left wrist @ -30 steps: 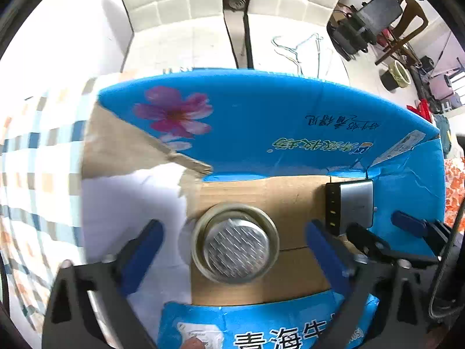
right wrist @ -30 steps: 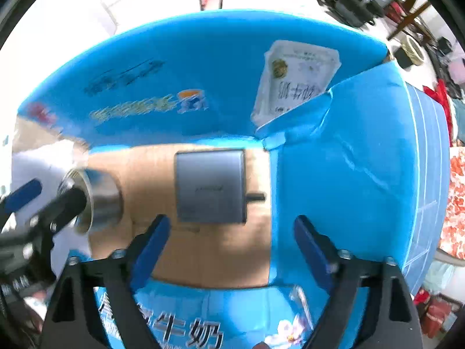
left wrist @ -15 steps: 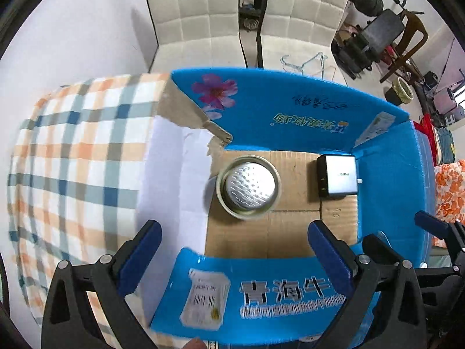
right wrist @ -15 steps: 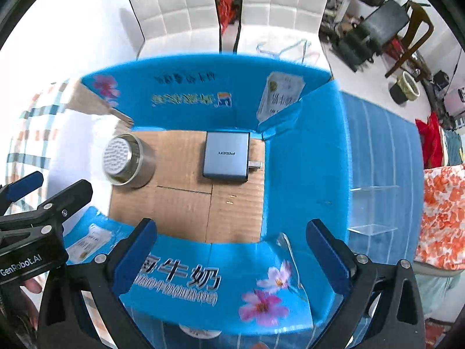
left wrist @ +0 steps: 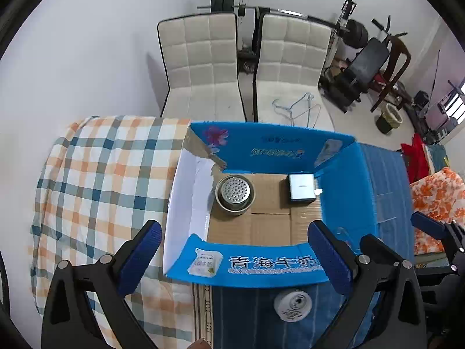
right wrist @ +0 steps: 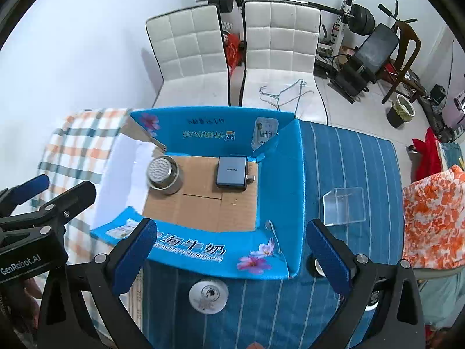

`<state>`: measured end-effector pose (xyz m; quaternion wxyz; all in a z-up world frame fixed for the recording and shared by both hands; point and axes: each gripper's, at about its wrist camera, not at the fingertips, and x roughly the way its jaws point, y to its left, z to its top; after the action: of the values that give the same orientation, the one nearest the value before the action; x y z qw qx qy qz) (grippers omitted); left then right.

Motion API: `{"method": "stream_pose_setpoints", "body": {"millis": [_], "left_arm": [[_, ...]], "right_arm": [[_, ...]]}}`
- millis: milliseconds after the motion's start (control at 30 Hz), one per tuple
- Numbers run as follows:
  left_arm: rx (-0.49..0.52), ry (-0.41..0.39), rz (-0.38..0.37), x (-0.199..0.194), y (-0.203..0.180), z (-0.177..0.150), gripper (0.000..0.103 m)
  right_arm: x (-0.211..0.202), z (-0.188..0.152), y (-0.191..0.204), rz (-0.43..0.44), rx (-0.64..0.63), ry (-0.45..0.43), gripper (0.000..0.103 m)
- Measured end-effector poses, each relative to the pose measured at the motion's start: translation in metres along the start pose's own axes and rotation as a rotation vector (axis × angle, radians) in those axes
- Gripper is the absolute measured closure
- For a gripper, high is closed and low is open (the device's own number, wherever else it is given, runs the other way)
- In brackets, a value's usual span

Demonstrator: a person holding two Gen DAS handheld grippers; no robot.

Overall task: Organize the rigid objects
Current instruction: 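Open both tools and lift them out of the blue box, then grasp the white cream jar with the left tool while the right tool grasps the white-rimmed black puck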

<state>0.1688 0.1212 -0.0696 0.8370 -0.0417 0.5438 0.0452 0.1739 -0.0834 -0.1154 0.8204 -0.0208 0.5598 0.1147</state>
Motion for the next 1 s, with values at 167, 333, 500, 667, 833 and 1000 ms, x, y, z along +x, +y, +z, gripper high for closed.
{"method": "stream_pose_setpoints", "body": {"millis": [167, 333, 500, 667, 833, 1000], "left_arm": [[-0.004, -0.024, -0.022, -0.025, -0.011, -0.01, 0.0], [-0.025, 0.002, -0.03, -0.022, -0.021, -0.03, 0.0], [-0.033, 0.102, -0.031, 0.017, -0.034, -0.062, 0.0], [0.012, 0.255, -0.049, 0.072, -0.062, -0.104, 0.0], [0.039, 0.359, -0.06, 0.117, -0.094, -0.132, 0.0], [0.011, 0.433, -0.056, 0.155, -0.111, -0.148, 0.0]], "right_arm": [[-0.029, -0.022, -0.023, 0.031, 0.05, -0.018, 0.0], [-0.023, -0.064, -0.081, -0.002, 0.17, 0.036, 0.0], [0.015, -0.113, -0.154, -0.084, 0.316, 0.143, 0.0], [0.049, -0.162, -0.22, -0.174, 0.477, 0.219, 0.0], [0.077, -0.191, -0.271, -0.266, 0.625, 0.222, 0.0], [0.102, -0.206, -0.309, -0.321, 0.741, 0.207, 0.0]]}}
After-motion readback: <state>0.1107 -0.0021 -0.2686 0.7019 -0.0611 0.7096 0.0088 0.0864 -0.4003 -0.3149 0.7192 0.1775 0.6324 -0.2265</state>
